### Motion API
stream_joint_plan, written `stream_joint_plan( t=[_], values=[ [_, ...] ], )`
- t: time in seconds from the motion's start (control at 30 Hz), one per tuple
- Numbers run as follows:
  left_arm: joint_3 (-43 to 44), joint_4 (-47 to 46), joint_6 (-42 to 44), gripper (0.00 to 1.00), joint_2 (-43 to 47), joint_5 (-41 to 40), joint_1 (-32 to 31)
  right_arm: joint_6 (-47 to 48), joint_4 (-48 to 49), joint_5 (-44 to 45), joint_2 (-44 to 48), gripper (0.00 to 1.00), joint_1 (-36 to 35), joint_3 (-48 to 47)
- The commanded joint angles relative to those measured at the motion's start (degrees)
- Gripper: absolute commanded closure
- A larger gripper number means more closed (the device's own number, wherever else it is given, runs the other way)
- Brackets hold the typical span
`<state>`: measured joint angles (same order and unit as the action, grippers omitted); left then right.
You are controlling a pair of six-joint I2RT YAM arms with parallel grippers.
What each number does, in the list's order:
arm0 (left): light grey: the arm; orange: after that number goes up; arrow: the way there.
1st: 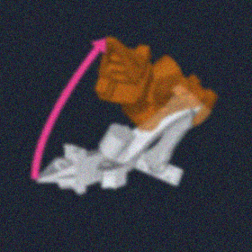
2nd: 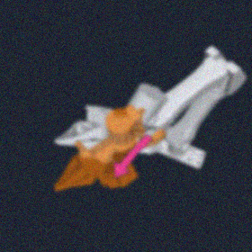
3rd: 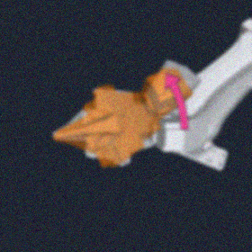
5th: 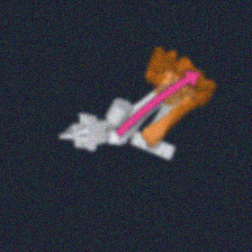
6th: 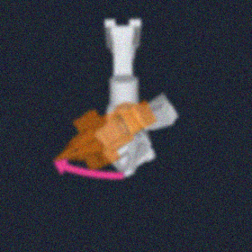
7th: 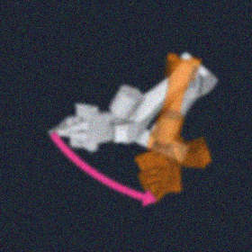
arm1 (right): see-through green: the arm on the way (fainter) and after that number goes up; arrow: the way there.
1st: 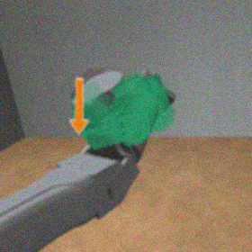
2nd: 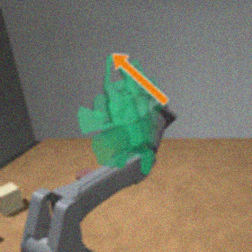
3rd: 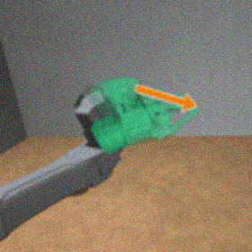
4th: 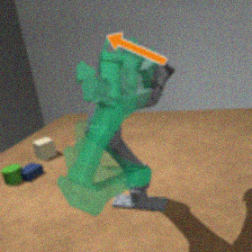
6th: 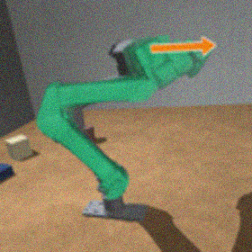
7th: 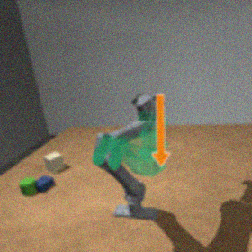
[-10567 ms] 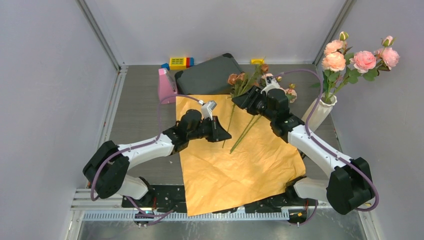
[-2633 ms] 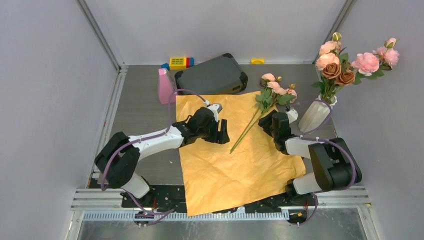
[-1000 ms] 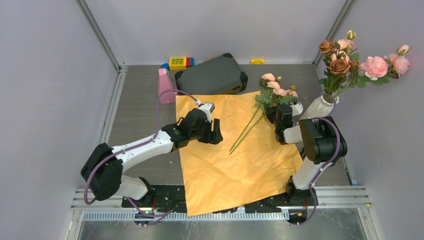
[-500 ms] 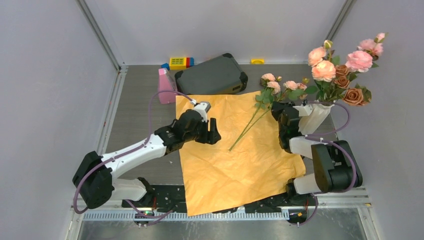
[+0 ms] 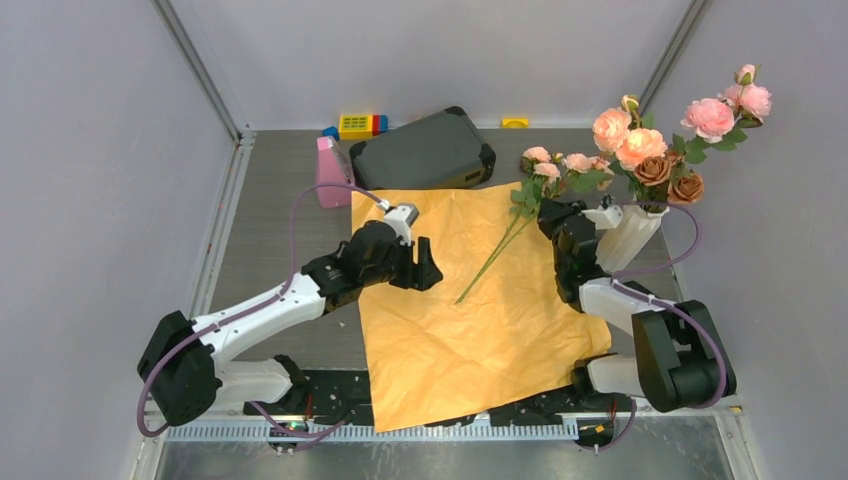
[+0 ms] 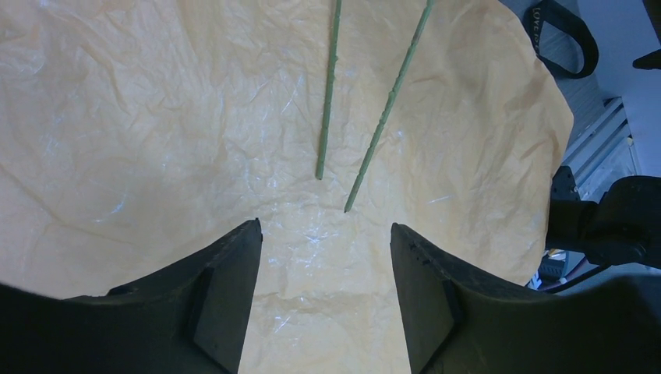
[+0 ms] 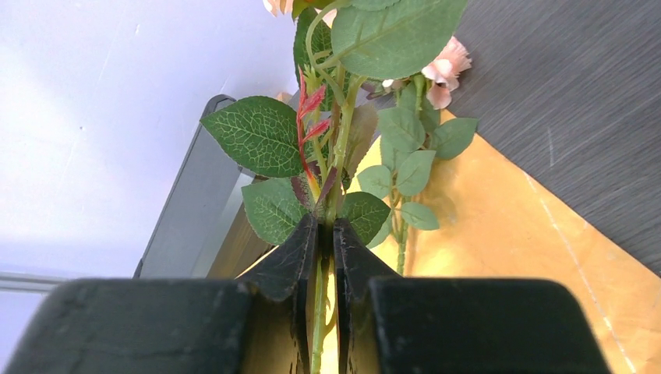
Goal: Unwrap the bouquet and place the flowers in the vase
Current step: Pick up the fake flower from the wrapping paper.
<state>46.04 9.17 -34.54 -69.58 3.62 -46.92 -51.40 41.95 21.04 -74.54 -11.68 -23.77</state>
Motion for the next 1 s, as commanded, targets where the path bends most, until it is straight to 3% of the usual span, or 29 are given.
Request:
stream_joint_plan(
  t=[0.0,0.47,0.97],
  values=[
    [-0.3,-4.7,-0.6,0.36,1.8,2.9,0.0,2.1,2.0,2.6,3.1,1.00,-1.8,-0.4],
    [-0.5,-9.6,-2.2,0.30,0.1,8.1,0.0,6.0,3.1,-5.5,4.0,1.00,-6.3,-3.1],
    [-3.0,-21.0,-7.4,0.26,-3.4,13.8,-0.2,11.4,-1.9,-2.2,10.2,1.00,-17.9,-5.9]
  ],
)
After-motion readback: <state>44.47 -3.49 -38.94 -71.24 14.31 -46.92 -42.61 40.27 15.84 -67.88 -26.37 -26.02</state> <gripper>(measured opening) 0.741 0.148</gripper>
